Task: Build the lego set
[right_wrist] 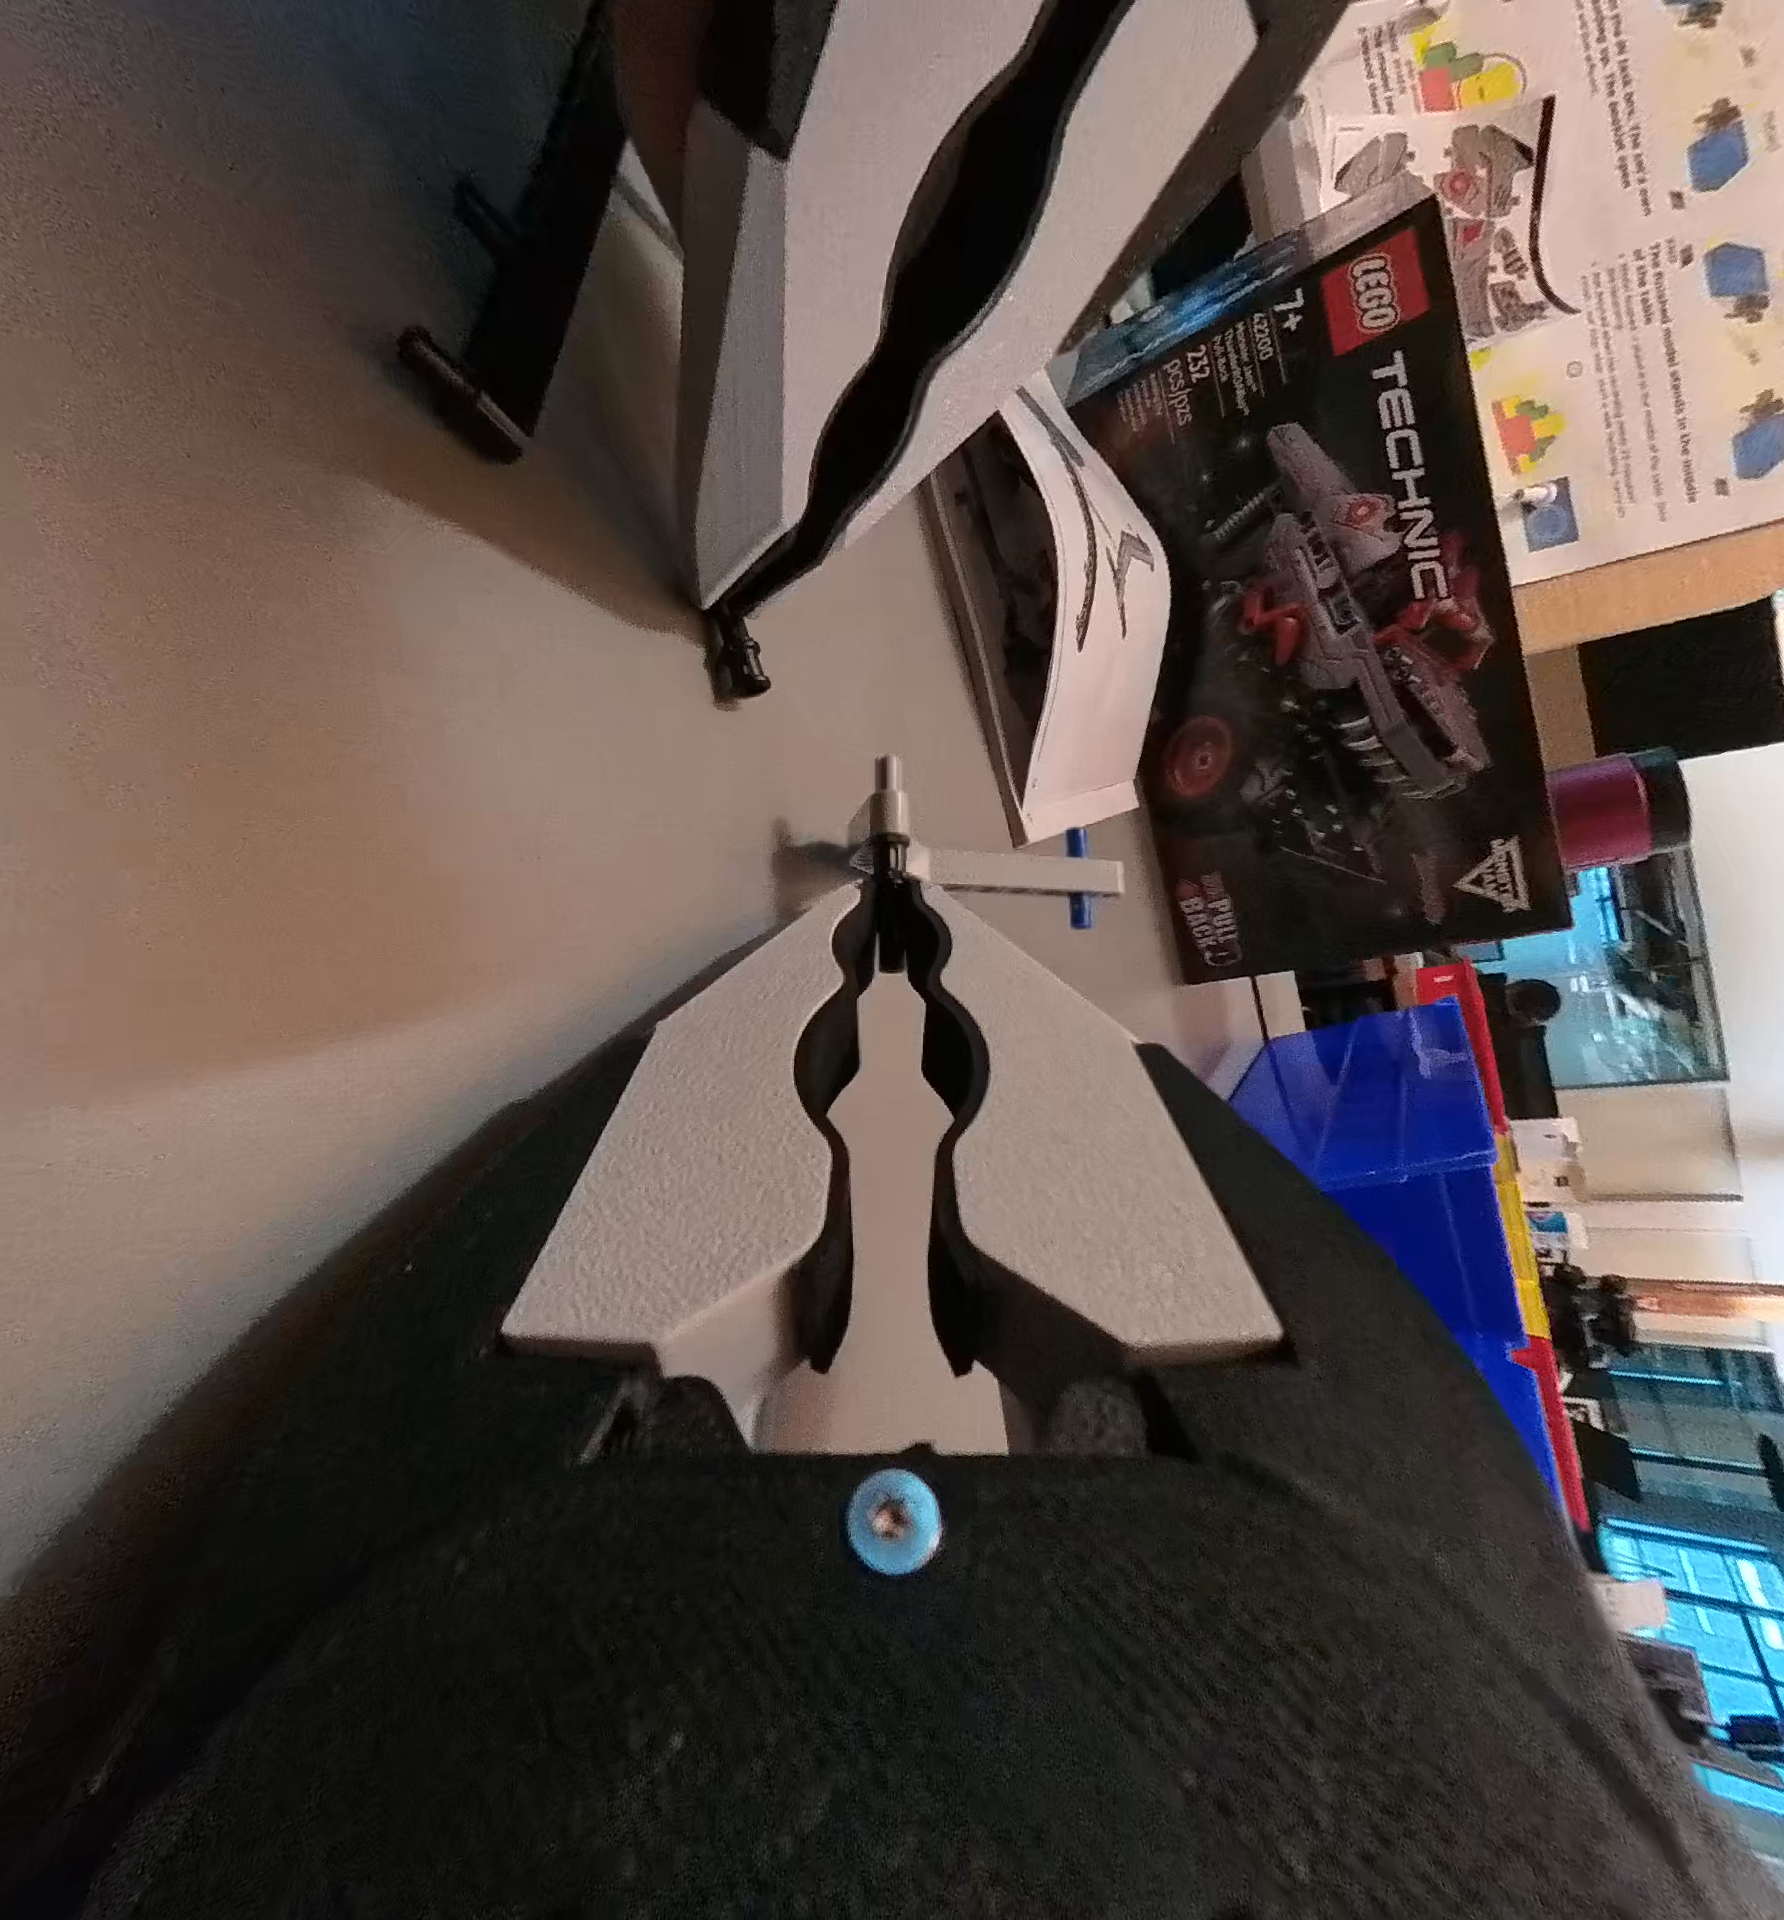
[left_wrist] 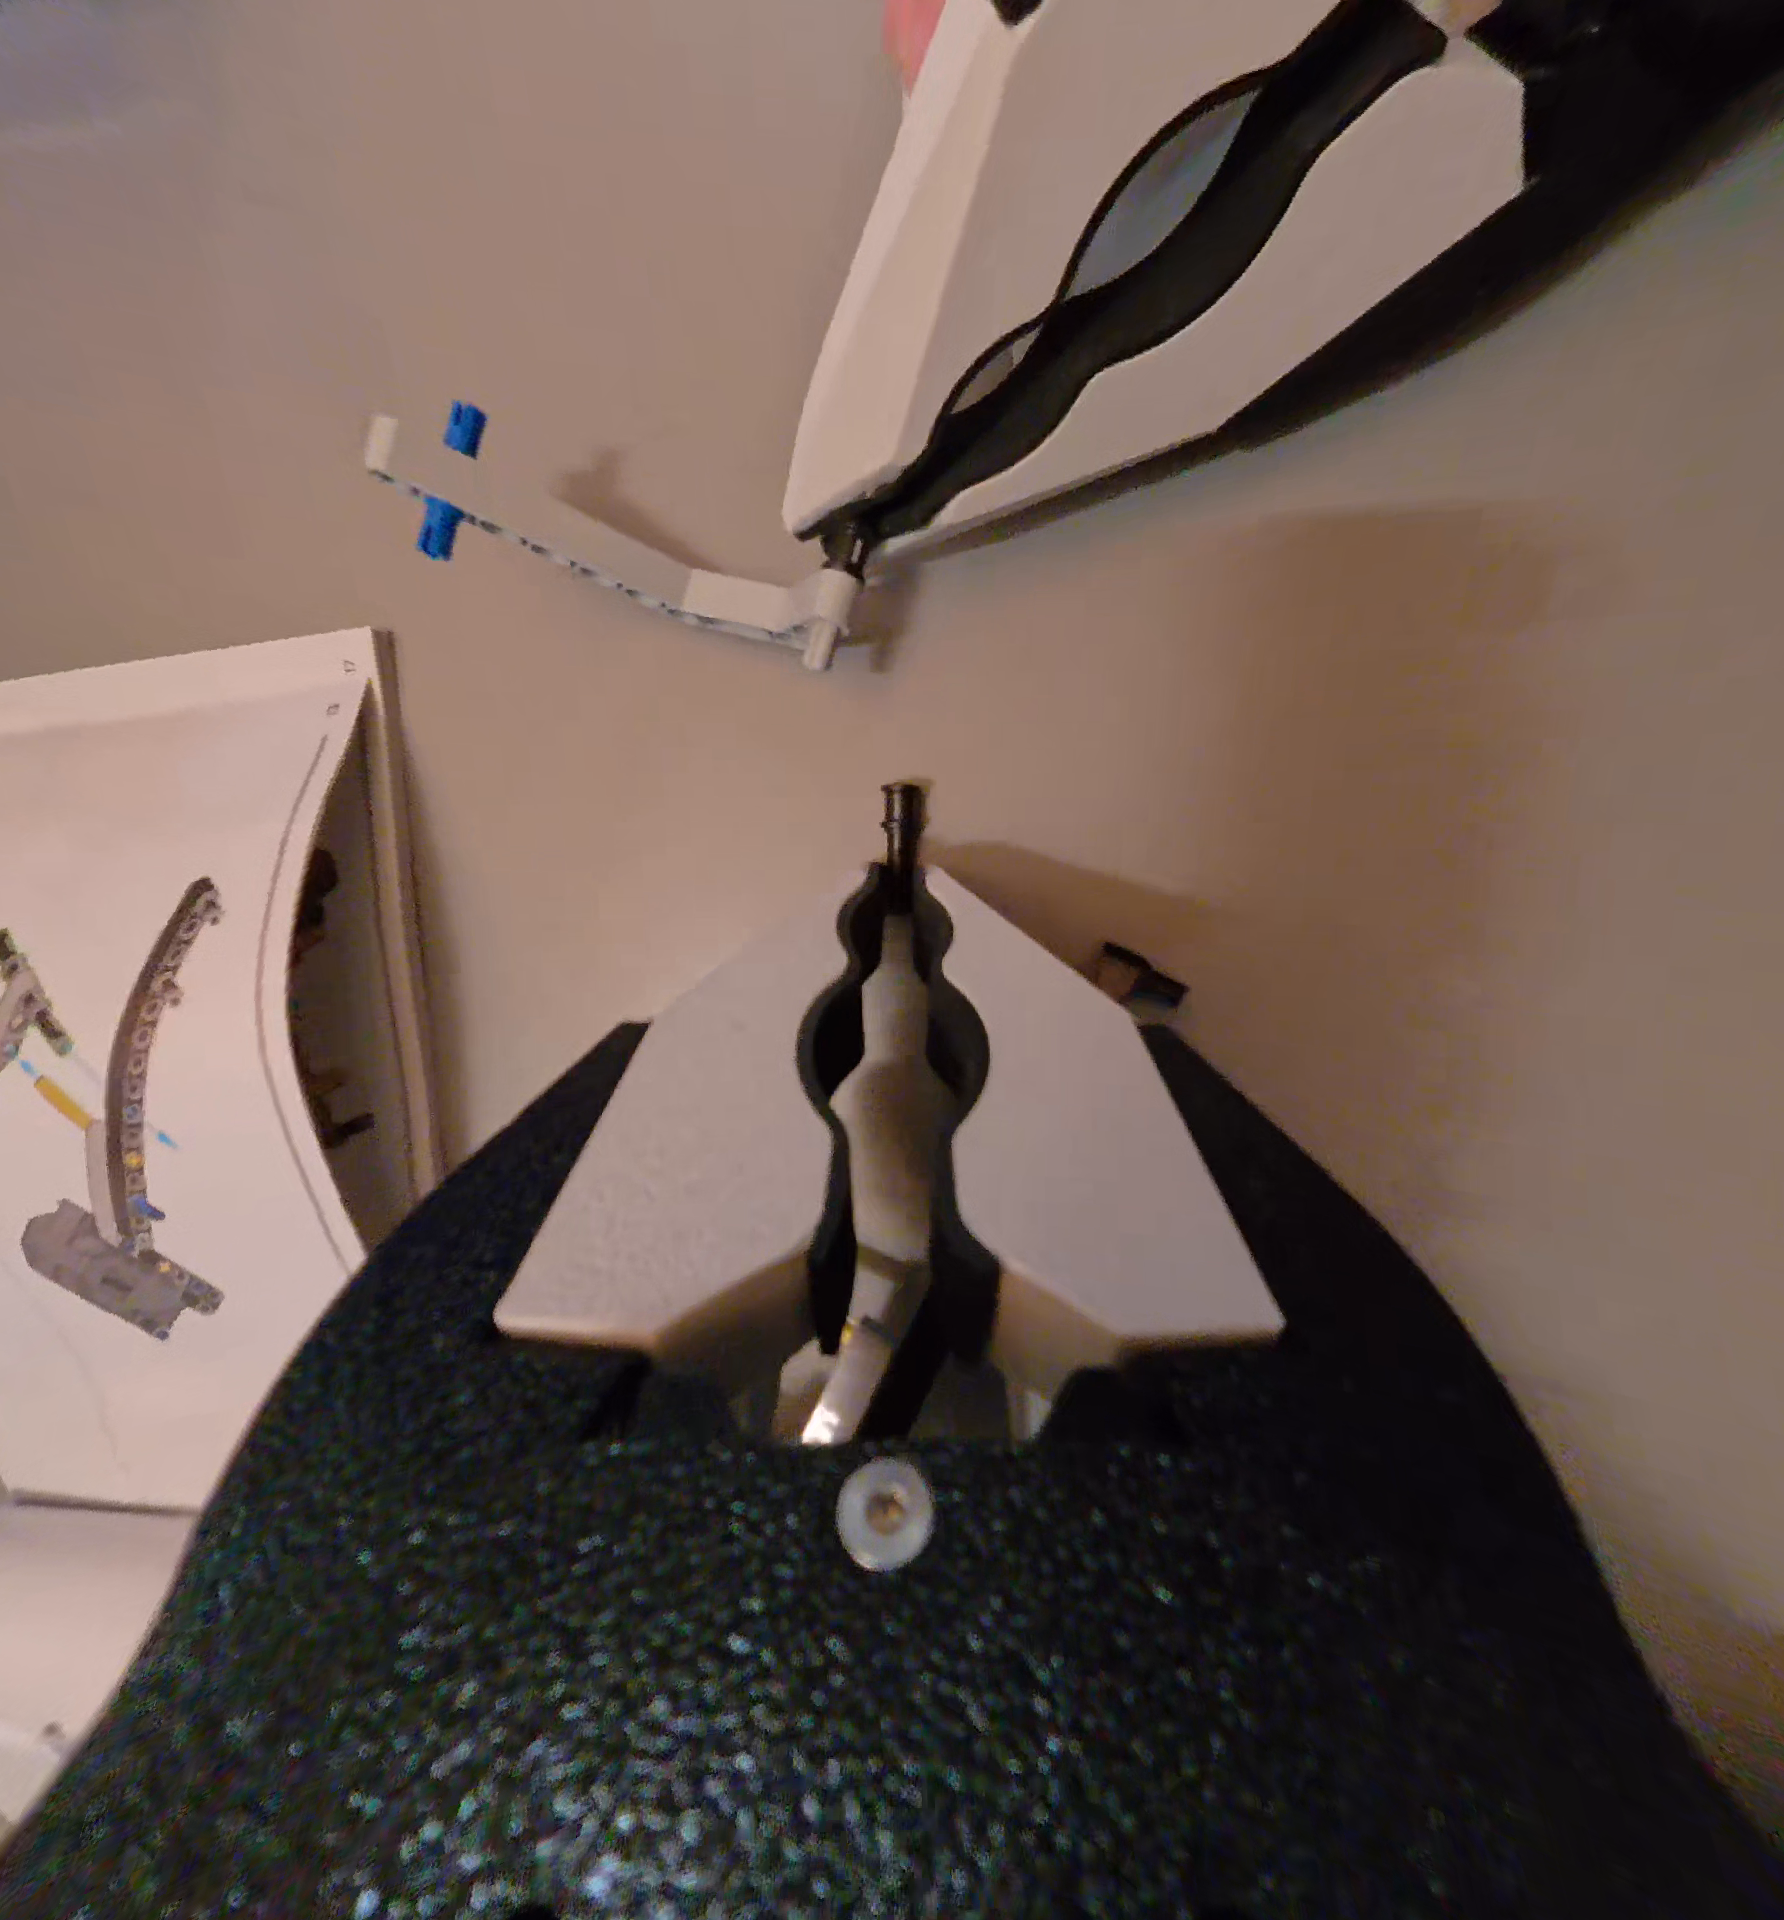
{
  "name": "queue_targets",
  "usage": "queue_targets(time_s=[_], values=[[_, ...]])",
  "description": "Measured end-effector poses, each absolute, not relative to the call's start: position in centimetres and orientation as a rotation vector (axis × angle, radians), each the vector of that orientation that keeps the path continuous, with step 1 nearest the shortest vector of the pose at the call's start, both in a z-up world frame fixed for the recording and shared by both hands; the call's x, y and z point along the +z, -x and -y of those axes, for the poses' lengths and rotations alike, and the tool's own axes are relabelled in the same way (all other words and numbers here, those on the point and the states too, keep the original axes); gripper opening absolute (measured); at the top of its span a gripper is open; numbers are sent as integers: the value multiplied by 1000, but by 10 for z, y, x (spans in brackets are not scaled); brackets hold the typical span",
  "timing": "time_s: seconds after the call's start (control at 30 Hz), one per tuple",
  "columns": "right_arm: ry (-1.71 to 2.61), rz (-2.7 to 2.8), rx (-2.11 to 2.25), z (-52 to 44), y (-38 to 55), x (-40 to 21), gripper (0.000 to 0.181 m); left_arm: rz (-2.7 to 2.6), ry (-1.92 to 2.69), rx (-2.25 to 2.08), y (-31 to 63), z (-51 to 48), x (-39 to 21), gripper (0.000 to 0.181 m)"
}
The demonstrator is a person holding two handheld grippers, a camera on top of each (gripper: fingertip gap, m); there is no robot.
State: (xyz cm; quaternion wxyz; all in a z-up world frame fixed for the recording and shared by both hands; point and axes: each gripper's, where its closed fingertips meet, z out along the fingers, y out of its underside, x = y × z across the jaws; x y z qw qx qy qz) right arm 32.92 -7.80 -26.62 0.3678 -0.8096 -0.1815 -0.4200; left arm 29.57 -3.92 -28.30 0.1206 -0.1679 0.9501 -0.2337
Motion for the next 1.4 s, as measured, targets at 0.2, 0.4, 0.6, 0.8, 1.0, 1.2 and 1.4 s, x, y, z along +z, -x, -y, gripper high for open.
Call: queue_targets(time_s=[0.2, 0.4, 0.6, 0.8, 1.0, 1.2, 1.4], values=[[2073, 523, -1056, 73, -319, -269, 2, -2653, 229, -639, -297, 34, -271, 2], [2082, 549, -1035, 68, -313, -270, 2, -2498, 72, -585, -299, 35, -263, 2], [2089, 533, -1015, 67, -312, -270, 2, -2486, 45, -526, -301, 37, -267, 2], [2101, 520, -1000, 66, -312, -271, 2, -2470, 9, -476, -303, 38, -266, 2], [2175, 476, -904, 68, -311, -274, 2, -2387, -147, -374, -303, 39, -265, 2], [2204, 481, -929, 67, -311, -276, 2, -2458, -59, -435, -300, 38, -268, 2], [2181, 518, -941, 66, -310, -275, 2, -2555, 96, -620, -296, 38, -273, 2]])
